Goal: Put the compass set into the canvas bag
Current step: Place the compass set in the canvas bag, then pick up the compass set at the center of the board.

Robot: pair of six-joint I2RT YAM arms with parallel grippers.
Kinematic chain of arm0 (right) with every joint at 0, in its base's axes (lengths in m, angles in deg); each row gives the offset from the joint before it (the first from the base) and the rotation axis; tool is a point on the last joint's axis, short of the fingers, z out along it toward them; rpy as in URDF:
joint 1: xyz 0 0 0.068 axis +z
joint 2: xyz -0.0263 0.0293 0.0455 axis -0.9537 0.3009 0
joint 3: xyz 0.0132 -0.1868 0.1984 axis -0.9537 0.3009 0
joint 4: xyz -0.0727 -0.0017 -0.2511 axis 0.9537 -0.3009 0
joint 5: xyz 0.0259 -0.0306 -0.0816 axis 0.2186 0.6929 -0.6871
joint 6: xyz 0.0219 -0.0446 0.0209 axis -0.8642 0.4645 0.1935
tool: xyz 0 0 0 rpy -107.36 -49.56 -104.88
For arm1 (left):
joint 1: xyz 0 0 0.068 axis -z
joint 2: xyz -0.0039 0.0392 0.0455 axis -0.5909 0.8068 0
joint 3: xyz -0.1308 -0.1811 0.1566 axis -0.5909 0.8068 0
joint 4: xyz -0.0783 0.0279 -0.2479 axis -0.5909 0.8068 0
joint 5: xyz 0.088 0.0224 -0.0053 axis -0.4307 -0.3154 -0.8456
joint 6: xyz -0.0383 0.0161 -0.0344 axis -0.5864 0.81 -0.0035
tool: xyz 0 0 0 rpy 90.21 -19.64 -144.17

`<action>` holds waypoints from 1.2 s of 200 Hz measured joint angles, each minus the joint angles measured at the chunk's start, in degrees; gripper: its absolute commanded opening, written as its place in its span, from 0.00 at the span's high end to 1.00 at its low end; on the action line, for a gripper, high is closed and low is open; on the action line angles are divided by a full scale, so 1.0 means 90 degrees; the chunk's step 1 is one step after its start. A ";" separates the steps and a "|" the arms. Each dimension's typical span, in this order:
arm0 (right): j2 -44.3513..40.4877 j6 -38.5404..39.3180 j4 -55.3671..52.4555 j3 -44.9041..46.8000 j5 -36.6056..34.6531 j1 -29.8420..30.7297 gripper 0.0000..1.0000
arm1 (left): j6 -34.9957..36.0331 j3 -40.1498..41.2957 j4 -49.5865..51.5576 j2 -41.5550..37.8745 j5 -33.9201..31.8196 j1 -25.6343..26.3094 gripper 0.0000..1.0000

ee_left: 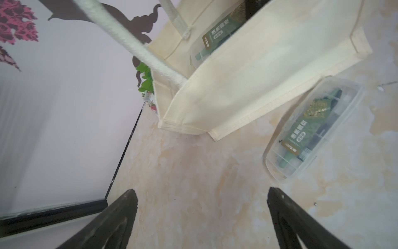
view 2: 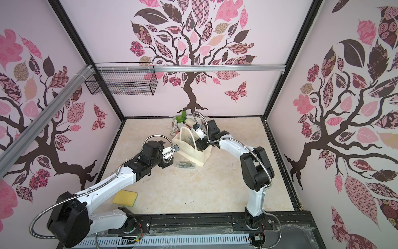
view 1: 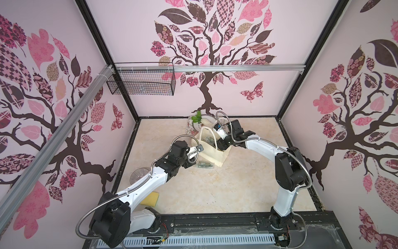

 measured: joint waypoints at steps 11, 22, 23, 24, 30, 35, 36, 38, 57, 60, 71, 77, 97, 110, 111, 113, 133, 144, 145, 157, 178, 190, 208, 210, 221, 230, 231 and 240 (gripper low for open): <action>0.0032 0.0010 0.0005 -0.0022 0.0002 0.0000 0.38 | 0.0257 -0.0078 0.0306 0.0160 0.0102 0.0007 0.03; 0.0051 0.0015 0.0005 -0.0022 0.0002 0.0000 0.38 | 0.0466 -0.0177 0.0542 0.0398 0.0151 0.0036 0.03; 0.0056 0.0015 0.0005 -0.0022 0.0002 0.0000 0.38 | 0.0478 -0.0185 0.0551 0.0413 0.0151 0.0039 0.03; 0.0056 0.0017 0.0005 -0.0022 0.0002 0.0000 0.38 | 0.0498 -0.0194 0.0573 0.0442 0.0153 0.0041 0.03; 0.0061 0.0017 0.0005 -0.0022 0.0005 0.0000 0.38 | 0.0583 -0.0228 0.0651 0.0571 0.0163 0.0058 0.03; 0.0063 0.0017 0.0005 -0.0022 0.0012 0.0000 0.38 | 0.0663 -0.0255 0.0704 0.0682 0.0168 0.0083 0.03; 0.0063 0.0019 0.0005 -0.0022 0.0015 0.0000 0.38 | 0.0680 -0.0262 0.0724 0.0712 0.0165 0.0087 0.03; 0.0066 0.0017 0.0005 -0.0022 0.0019 0.0000 0.38 | 0.0702 -0.0270 0.0743 0.0753 0.0170 0.0095 0.03; 0.0063 0.0010 0.0015 -0.0022 0.0075 0.0002 0.36 | 0.0964 -0.0291 0.0801 0.1137 0.0194 0.0204 0.04; 0.0063 0.0000 0.0017 -0.0022 0.0087 0.0000 0.36 | 0.0998 -0.0291 0.0797 0.1209 0.0204 0.0228 0.05; 0.0056 -0.0005 0.0029 -0.0022 0.0126 0.0000 0.35 | 0.1129 -0.0316 0.0797 0.1426 0.0236 0.0296 0.06; 0.0044 -0.0019 0.0041 -0.0022 0.0153 0.0000 0.34 | 0.1173 -0.0335 0.0794 0.1528 0.0265 0.0318 0.06; -0.0066 -0.0046 0.0170 0.0039 0.0240 0.0002 0.28 | 0.1326 -0.0488 0.0780 0.1834 0.0413 0.0345 0.08; -0.0291 -0.0061 0.0311 0.0199 0.0248 0.0000 0.22 | 0.1399 -0.0663 0.0821 0.1982 0.0532 0.0333 0.10; -0.0306 -0.0063 0.0316 0.0206 0.0248 0.0000 0.22 | 0.1409 -0.0685 0.0828 0.1996 0.0544 0.0333 0.10; -0.0359 -0.0080 0.0345 0.0240 0.0245 0.0000 0.21 | 0.1413 -0.0721 0.0838 0.2023 0.0566 0.0333 0.10; -0.0996 -0.0121 0.0704 0.0663 0.0226 0.0000 0.00 | 0.1498 -0.1115 0.1025 0.2208 0.0818 0.0328 0.12; -0.1413 -0.0126 0.0974 0.0916 0.0180 -0.0015 0.00 | 0.1540 -0.1319 0.1144 0.2283 0.0959 0.0325 0.12; -0.1443 -0.0124 0.0996 0.0933 0.0180 -0.0017 0.00 | 0.1540 -0.1331 0.1149 0.2290 0.0969 0.0325 0.12; -0.1902 -0.0175 0.1319 0.1195 0.0102 -0.0036 0.00 | 0.1586 -0.1494 0.1256 0.2368 0.1107 0.0325 0.12; -0.2611 -0.0374 0.1957 0.1625 -0.0112 -0.0090 0.00 | 0.1656 -0.1705 0.1477 0.2545 0.1290 0.0316 0.14; -0.2985 -0.0500 0.2322 0.1911 -0.0330 -0.0146 0.00 | 0.1681 -0.1792 0.1600 0.2676 0.1367 0.0308 0.14; -0.3534 -0.0634 0.2764 0.2392 -0.0685 -0.0211 0.00 | 0.1693 -0.1853 0.1770 0.2849 0.1447 0.0291 0.16; -0.3589 -0.0656 0.2822 0.2448 -0.0729 -0.0216 0.00 | 0.1698 -0.1860 0.1792 0.2863 0.1452 0.0291 0.16; -0.3886 -0.0707 0.2985 0.2705 -0.0930 -0.0250 0.00 | 0.1698 -0.1885 0.1882 0.2951 0.1481 0.0289 0.17; -0.4099 -0.0736 0.3126 0.2885 -0.1064 -0.0282 0.00 | 0.1702 -0.1928 0.1972 0.3031 0.1501 0.0287 0.18; -0.4131 -0.0743 0.3143 0.2912 -0.1086 -0.0284 0.00 | 0.1705 -0.1933 0.1977 0.3038 0.1503 0.0287 0.18; -0.4328 -0.0770 0.3208 0.3055 -0.1200 -0.0306 0.00 | 0.1702 -0.2001 0.2033 0.3147 0.1515 0.0287 0.19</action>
